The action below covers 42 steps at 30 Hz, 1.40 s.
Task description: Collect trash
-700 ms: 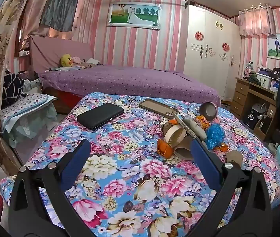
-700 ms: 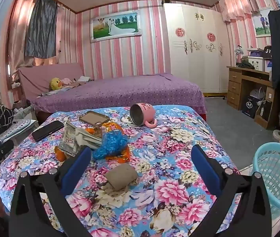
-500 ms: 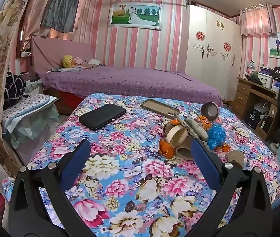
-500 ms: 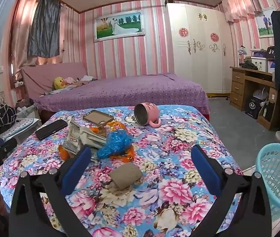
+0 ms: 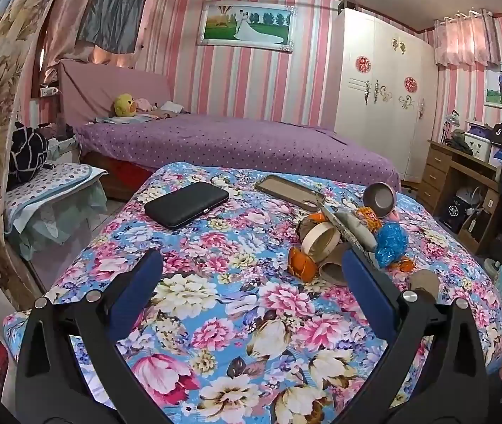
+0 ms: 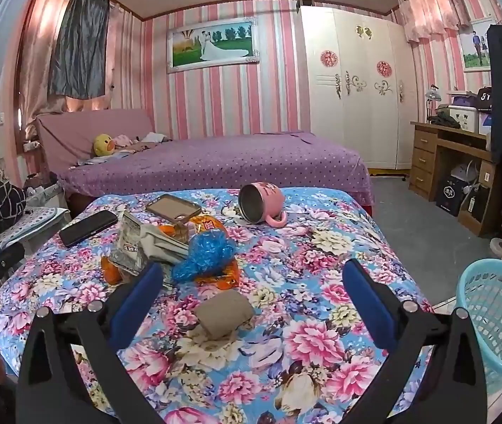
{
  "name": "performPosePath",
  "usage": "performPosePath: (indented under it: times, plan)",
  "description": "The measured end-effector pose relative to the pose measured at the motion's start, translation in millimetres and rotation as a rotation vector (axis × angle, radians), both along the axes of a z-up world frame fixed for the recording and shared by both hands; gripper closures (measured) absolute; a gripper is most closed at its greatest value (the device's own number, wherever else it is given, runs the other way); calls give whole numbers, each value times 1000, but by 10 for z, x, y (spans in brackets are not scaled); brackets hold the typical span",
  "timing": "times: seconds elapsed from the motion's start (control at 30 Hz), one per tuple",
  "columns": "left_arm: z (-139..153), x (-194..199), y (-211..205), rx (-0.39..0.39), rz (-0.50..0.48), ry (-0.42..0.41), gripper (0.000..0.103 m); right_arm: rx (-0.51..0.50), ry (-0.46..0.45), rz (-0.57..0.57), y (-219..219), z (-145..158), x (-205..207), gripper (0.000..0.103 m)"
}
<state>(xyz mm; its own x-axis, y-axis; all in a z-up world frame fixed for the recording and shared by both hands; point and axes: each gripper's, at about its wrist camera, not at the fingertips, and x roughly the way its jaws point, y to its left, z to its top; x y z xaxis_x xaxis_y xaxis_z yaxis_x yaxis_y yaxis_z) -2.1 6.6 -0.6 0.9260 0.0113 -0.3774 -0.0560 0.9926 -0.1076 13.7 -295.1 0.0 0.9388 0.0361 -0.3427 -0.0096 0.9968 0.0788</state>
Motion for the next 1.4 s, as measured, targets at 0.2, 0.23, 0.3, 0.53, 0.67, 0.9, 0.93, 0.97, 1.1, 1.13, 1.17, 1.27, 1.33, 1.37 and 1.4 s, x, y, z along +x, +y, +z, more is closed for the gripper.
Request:
performPosePath:
  times: [0.2,0.23,0.3,0.53,0.67,0.9,0.93,0.97,1.1,1.13,1.17,1.27,1.33,1.37,1.4]
  plan:
    - [-19,34,42,-19,14,13,5,22,11,-3,-29,-14,45,4]
    - [-20,32,49,-22,15,13,5,23,9,-5,-27,-11,43,4]
    - [-20,33,58,-26,17,12,5,23,8,-2,-17,-10,40,4]
    - [-18,33,63,-23,14,13,5,20,10,0,-8,-15,46,4]
    - [-21,35,57,-23,16,12,5,21,11,1,-1,-22,53,4]
    - [-30,39,59,-24,18,13,5,21,12,1,4,-28,56,4]
    - [-35,38,57,-25,17,14,5,21,13,1,9,-33,60,4]
    - [-35,36,57,-25,17,15,5,20,13,1,6,-27,57,4]
    - [-35,36,59,-25,17,13,5,24,13,0,-2,-33,60,4]
    - [-36,37,59,-24,17,14,5,24,14,-1,0,-35,59,4]
    - [-37,37,59,-25,15,14,5,23,12,-1,0,-32,56,4]
    - [-53,49,70,-30,18,17,5,27,10,-4,-1,-39,63,4]
    - [-65,60,84,-43,21,23,5,24,11,-11,2,-40,58,4]
    - [-70,67,97,-48,26,27,5,22,9,-16,8,-42,53,4]
    - [-77,77,106,-51,34,32,5,27,-2,-17,5,-36,31,4]
